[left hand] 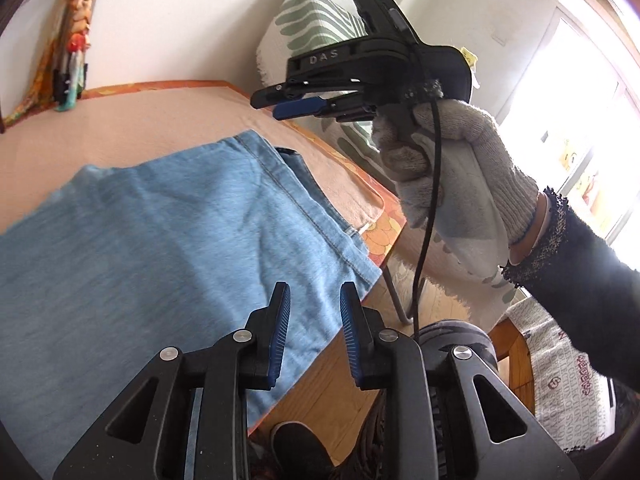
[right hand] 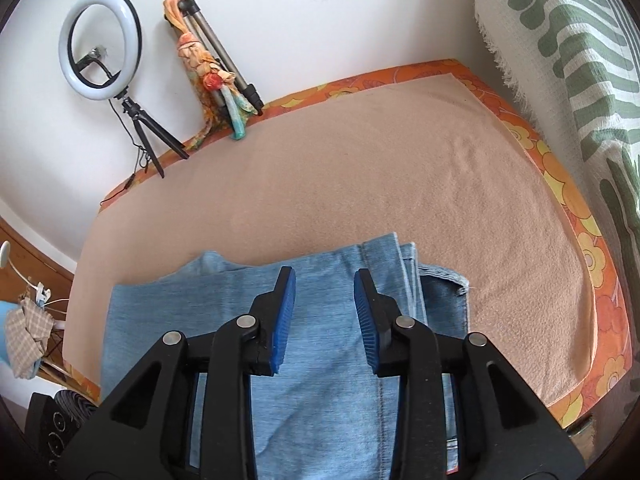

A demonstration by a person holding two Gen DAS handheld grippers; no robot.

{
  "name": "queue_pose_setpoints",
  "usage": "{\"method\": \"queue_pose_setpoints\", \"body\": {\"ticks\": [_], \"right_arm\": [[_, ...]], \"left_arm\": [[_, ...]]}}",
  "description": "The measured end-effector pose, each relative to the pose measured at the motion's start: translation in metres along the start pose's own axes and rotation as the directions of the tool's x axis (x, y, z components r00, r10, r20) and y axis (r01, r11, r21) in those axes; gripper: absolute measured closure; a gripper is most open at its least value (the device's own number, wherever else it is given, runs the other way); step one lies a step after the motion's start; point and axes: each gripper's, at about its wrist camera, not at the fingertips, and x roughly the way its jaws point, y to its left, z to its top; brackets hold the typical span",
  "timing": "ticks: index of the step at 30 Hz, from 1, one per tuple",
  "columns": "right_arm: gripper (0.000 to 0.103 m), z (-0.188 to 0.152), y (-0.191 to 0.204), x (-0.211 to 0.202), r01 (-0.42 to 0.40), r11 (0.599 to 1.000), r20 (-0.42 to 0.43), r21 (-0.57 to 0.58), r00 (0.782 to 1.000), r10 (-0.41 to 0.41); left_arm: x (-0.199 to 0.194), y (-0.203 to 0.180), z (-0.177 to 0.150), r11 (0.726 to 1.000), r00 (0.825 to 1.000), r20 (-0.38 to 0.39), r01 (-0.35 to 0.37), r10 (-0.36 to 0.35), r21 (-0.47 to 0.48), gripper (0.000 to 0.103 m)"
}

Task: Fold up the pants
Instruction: 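Open both tools and release the folded jeans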

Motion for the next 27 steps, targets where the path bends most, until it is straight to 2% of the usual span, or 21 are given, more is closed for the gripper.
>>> {"method": "queue_pose_setpoints", "body": {"ticks": [1, 3, 6, 9, 11, 13, 15, 19, 22, 27], "right_arm": [[0.07, -0.001, 0.009, -0.001, -0.014, 1.0, 0.005, -0.011, 1.0, 0.015], [0.07, -0.004, 0.029, -0.002, -0.04, 0.998, 0.008, -0.042, 0.999, 0.04], [0.07, -0.009, 0.062, 0.001, -0.077, 0.992, 0.008, -0.103, 0.997, 0.078], [0.07, -0.013, 0.096, 0.006, -0.121, 0.98, 0.001, -0.16, 0.992, 0.123], [0.07, -0.016, 0.117, 0.01, -0.155, 0.97, -0.014, -0.19, 0.988, 0.155], [0.069, -0.019, 0.137, 0.017, -0.188, 0.959, -0.034, -0.211, 0.982, 0.185], [0.069, -0.024, 0.156, 0.026, -0.223, 0.947, -0.072, -0.231, 0.975, 0.212], [0.069, -0.04, 0.196, 0.046, -0.269, 0.918, -0.153, -0.29, 0.96, 0.233], [0.069, -0.053, 0.226, 0.063, -0.312, 0.893, -0.216, -0.325, 0.943, 0.251], [0.069, -0.071, 0.274, 0.094, -0.38, 0.855, -0.321, -0.352, 0.907, 0.271]], "left_arm": [[-0.01, 0.002, -0.004, 1.0, 1.0, 0.016, -0.023, 0.023, -0.001, 0.07], [-0.032, 0.011, -0.013, 0.998, 0.997, 0.046, -0.057, 0.058, -0.027, 0.065], [-0.061, 0.034, -0.02, 0.99, 0.991, 0.069, -0.11, 0.117, -0.091, 0.065], [-0.085, 0.053, -0.035, 0.969, 0.975, 0.083, -0.192, 0.206, -0.156, 0.065], [-0.101, 0.07, -0.048, 0.948, 0.96, 0.087, -0.246, 0.268, -0.201, 0.065], [-0.114, 0.087, -0.059, 0.92, 0.937, 0.084, -0.313, 0.34, -0.235, 0.065], [-0.125, 0.103, -0.07, 0.885, 0.911, 0.066, -0.375, 0.407, -0.276, 0.065], [-0.139, 0.131, -0.096, 0.816, 0.87, 0.017, -0.455, 0.493, -0.356, 0.065], [-0.145, 0.143, -0.113, 0.787, 0.856, -0.012, -0.481, 0.517, -0.385, 0.065], [-0.146, 0.147, -0.129, 0.766, 0.84, -0.043, -0.513, 0.54, -0.387, 0.065]]}}
